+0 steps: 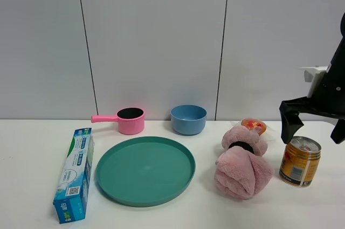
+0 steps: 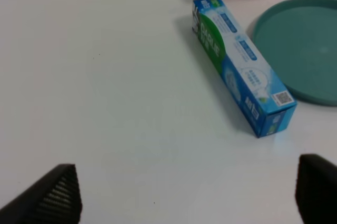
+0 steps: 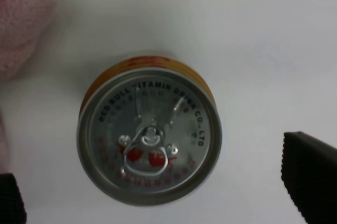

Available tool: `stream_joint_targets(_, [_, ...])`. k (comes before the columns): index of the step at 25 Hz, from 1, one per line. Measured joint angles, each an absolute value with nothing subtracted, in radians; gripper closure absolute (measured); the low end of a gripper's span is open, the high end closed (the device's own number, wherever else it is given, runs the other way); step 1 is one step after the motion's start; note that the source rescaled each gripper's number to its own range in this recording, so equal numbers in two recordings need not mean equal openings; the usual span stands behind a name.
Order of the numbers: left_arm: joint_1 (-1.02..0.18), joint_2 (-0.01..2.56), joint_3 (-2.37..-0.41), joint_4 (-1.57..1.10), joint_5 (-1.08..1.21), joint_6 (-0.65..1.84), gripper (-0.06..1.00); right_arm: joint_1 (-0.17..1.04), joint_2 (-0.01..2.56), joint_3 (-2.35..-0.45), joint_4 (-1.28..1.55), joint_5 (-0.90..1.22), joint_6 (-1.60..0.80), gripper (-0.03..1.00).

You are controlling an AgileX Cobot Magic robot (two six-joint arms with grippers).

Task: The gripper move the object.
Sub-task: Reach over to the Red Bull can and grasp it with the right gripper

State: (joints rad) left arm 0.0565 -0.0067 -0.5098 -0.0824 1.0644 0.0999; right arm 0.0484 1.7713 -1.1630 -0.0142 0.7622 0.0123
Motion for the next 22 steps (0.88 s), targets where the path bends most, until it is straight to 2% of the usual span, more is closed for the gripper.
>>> stream_joint_targets(16, [0.056, -0.007, -0.51, -0.082, 1.064, 0.1, -0.06, 0.048, 1.913, -1.163, -0.039, 0.665, 0.011, -0.03])
stream_joint_targets(18, [0.056, -0.007, -0.51, -0.082, 1.064, 0.1, -0.06, 0.048, 1.919, -1.163, -0.039, 0.664, 0.005, 0.02])
stream_joint_targets(22, [0.056, -0.007, -0.51, -0.082, 1.064, 0.1, -0.06, 0.048, 1.925, -1.163, -0.039, 0.664, 0.0, 0.29])
